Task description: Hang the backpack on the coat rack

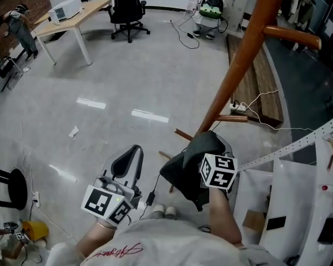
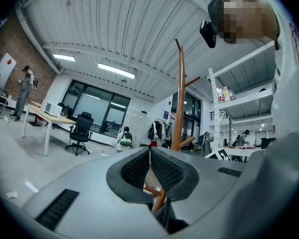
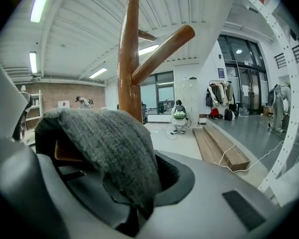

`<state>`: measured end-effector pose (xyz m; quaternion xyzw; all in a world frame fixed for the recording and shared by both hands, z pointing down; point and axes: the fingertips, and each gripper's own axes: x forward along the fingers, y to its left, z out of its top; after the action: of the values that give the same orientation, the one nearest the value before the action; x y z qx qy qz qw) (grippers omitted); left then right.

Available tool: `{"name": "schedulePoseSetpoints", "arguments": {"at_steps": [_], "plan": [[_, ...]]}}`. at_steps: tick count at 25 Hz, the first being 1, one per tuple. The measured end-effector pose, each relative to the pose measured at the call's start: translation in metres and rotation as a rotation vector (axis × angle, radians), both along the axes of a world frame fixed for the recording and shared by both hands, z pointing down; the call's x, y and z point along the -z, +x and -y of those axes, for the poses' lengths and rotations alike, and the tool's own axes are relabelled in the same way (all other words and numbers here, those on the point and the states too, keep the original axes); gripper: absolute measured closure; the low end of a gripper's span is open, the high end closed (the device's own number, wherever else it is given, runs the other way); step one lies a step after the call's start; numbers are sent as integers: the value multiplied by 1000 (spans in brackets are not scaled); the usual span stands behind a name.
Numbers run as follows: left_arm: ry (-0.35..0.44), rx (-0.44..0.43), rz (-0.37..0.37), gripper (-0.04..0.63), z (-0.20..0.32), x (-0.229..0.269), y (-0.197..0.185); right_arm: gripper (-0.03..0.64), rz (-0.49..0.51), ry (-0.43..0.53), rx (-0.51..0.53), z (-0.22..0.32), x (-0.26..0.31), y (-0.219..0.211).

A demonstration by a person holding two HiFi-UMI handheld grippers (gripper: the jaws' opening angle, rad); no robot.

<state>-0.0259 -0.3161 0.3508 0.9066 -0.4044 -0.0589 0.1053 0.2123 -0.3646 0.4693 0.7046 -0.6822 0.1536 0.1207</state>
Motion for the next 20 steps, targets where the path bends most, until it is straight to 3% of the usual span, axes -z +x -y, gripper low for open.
{"name": "schedulePoseSetpoints", "arguments": {"at_steps": [20], "plan": [[-22,34,8,575,3,-8,-5,598,-17,-94,14,6,-55,1]]}}
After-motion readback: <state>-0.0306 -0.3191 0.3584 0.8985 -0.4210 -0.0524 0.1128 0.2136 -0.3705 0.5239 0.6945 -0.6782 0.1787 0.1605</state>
